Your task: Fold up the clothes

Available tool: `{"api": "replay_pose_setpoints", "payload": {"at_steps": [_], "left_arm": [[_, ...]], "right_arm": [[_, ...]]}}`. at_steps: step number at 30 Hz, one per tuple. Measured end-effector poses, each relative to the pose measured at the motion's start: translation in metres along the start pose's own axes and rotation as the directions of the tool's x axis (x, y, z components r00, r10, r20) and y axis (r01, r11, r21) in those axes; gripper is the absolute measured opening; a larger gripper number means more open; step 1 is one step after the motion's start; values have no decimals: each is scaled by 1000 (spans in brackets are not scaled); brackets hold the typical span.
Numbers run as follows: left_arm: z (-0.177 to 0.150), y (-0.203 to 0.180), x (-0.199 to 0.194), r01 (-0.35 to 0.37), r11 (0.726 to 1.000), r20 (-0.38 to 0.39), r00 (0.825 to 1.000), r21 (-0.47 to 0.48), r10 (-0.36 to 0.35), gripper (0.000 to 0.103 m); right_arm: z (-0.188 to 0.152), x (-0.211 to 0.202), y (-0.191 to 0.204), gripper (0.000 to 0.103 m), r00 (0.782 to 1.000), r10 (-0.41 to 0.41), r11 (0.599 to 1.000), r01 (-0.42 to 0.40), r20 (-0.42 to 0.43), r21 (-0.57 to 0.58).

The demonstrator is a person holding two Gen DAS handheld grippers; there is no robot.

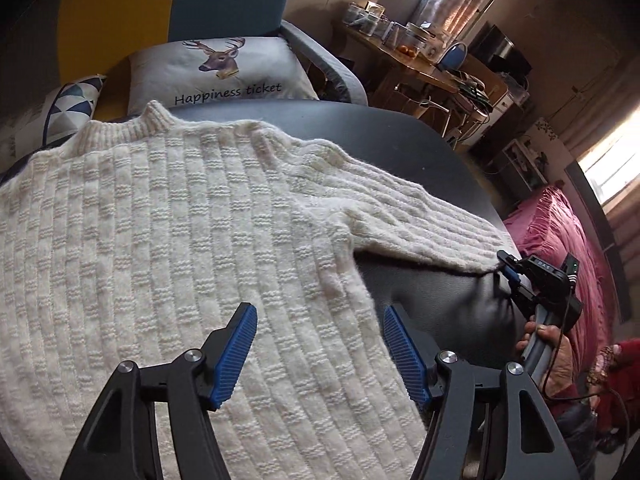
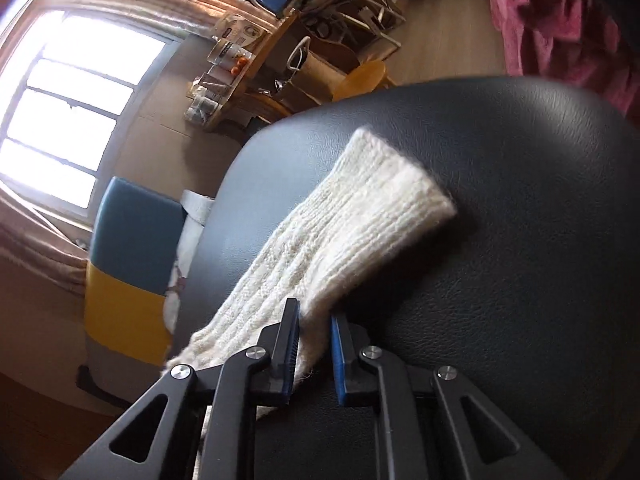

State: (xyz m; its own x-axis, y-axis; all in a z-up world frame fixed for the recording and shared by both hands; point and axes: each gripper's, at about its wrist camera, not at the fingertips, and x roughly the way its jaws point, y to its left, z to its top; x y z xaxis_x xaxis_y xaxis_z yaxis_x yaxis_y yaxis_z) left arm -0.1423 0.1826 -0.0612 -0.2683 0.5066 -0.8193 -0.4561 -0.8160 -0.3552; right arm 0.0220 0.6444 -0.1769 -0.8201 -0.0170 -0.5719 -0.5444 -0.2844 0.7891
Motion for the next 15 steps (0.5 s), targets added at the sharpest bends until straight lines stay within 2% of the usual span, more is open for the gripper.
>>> {"api": "replay_pose_setpoints", "payload": {"at_steps": [2, 4, 8, 12, 14, 15], "left_arm": [[1, -6, 2, 8, 1000, -4, 1000, 6, -8, 68], [0, -11, 3, 13, 1000, -8, 1000, 13, -13, 68], [-9, -8, 6, 20, 1000, -32, 999, 1, -20, 68], [-18, 5, 4, -4, 1000, -45, 999, -16, 3, 68], [-21, 13, 1, -19, 1000, -48, 999, -25, 17, 68], [-23, 17, 0, -25, 999, -49, 999, -31, 24, 68]], "right_arm": [[3, 0, -7, 14, 999, 31, 997, -31, -7, 77], [5, 2, -7, 15, 999, 27, 995, -24, -33, 93], [2, 2, -1, 22, 1000, 23, 997, -21, -15, 79], [-3, 4, 5, 22, 999, 32, 999, -32, 16, 21], [-2, 8, 6, 19, 999, 32, 999, -32, -7, 9], [-2, 9, 6, 11, 999, 29, 999, -29, -16, 15]]}}
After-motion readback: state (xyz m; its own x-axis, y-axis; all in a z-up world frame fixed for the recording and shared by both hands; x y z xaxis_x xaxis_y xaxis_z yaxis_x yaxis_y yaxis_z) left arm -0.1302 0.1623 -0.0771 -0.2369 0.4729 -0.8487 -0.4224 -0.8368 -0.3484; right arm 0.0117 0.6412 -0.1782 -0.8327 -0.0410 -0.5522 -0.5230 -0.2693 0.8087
